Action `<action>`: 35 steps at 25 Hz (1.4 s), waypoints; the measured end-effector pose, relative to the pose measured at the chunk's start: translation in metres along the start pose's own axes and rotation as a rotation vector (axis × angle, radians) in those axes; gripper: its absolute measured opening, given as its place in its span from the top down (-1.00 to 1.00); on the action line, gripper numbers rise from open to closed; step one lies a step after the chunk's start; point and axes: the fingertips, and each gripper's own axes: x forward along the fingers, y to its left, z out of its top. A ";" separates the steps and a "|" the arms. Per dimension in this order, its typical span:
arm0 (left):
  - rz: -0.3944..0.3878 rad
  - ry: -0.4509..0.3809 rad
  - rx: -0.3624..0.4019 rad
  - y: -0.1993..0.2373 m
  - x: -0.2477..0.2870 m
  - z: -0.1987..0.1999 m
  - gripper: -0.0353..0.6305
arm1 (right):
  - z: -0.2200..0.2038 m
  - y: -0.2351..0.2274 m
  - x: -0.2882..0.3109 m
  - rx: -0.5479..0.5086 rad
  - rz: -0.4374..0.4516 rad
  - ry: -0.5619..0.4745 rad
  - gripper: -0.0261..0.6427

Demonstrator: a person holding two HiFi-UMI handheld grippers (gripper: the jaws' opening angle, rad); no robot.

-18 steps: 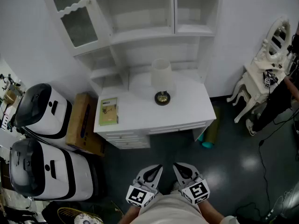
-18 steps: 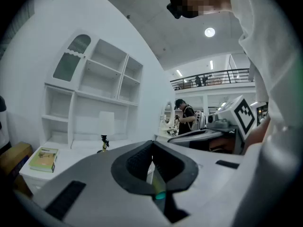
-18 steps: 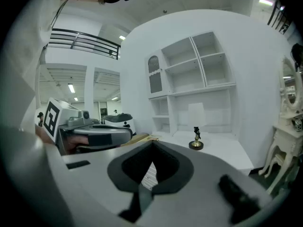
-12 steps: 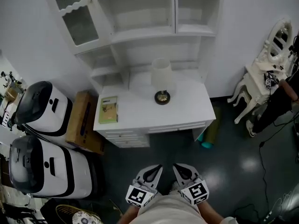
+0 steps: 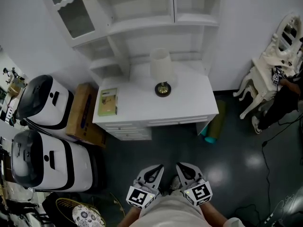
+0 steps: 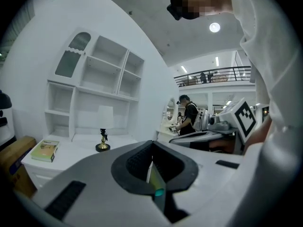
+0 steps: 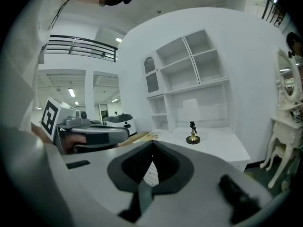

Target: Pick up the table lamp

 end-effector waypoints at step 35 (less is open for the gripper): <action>-0.058 -0.039 -0.029 0.160 0.010 0.025 0.86 | 0.042 0.018 0.148 0.082 -0.067 0.026 0.89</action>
